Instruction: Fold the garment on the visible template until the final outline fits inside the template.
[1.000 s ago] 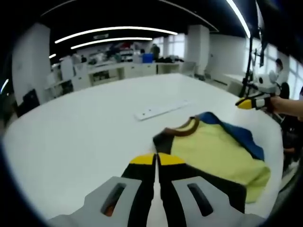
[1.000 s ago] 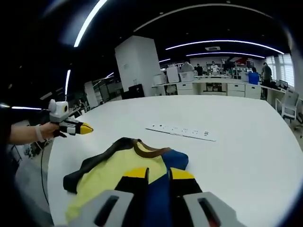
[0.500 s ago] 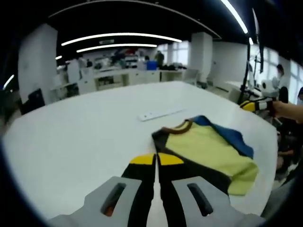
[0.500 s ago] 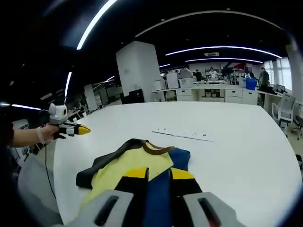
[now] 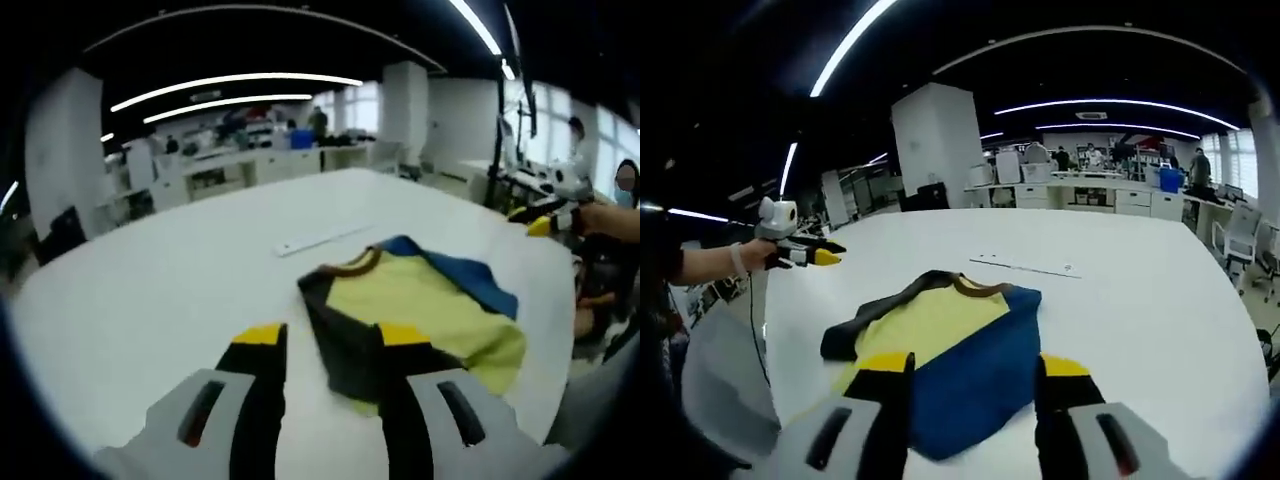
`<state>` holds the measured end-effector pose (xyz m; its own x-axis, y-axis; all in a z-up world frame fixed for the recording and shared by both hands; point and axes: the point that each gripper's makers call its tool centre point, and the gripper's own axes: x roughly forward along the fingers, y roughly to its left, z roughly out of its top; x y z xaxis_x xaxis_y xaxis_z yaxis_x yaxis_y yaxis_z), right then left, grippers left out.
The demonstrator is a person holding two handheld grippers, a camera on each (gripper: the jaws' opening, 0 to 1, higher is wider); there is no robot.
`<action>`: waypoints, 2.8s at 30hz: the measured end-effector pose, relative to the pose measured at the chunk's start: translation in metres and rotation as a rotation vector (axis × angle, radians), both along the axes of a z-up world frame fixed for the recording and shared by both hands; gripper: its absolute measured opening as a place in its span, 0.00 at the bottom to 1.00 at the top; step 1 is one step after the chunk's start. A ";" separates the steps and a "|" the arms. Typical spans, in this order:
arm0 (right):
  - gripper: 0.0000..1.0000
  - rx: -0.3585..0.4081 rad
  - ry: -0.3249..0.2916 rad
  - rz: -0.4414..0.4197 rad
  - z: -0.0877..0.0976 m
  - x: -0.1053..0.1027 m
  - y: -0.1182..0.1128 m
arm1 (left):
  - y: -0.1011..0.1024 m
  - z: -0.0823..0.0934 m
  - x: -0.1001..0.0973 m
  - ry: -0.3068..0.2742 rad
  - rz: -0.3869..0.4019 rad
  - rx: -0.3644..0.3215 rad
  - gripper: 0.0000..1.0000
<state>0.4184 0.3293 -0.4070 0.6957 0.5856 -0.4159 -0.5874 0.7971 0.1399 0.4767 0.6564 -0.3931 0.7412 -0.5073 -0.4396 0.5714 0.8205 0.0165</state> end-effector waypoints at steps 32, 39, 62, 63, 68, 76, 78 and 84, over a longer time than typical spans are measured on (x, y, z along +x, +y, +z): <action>0.27 -0.490 -0.063 0.385 -0.089 -0.052 0.073 | 0.038 -0.029 -0.072 0.124 0.097 -0.124 0.52; 0.18 -0.601 -0.084 0.468 -0.110 -0.051 0.080 | 0.037 -0.032 -0.077 0.130 0.100 -0.137 0.50; 0.00 -0.541 -0.139 0.407 -0.040 0.016 0.084 | 0.026 -0.042 -0.081 0.156 0.094 -0.176 0.46; 0.00 -0.531 -0.130 0.416 -0.038 0.023 0.091 | 0.025 -0.042 -0.081 0.159 0.094 -0.175 0.45; 0.00 -0.552 -0.118 0.479 -0.046 0.043 0.115 | 0.024 -0.042 -0.081 0.162 0.093 -0.183 0.45; 0.00 -0.552 -0.064 0.536 -0.073 0.053 0.139 | 0.028 -0.044 -0.083 0.171 0.098 -0.180 0.45; 0.00 -0.540 -0.051 0.527 -0.077 0.053 0.138 | 0.030 -0.044 -0.083 0.171 0.100 -0.180 0.45; 0.13 -0.488 -0.097 0.488 -0.060 0.052 0.130 | 0.034 -0.047 -0.083 0.178 0.103 -0.176 0.44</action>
<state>0.4707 0.4593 -0.4669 0.4480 0.6025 -0.6605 -0.8862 0.3970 -0.2389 0.3937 0.6903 -0.4403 0.7118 -0.5136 -0.4791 0.4660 0.8557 -0.2250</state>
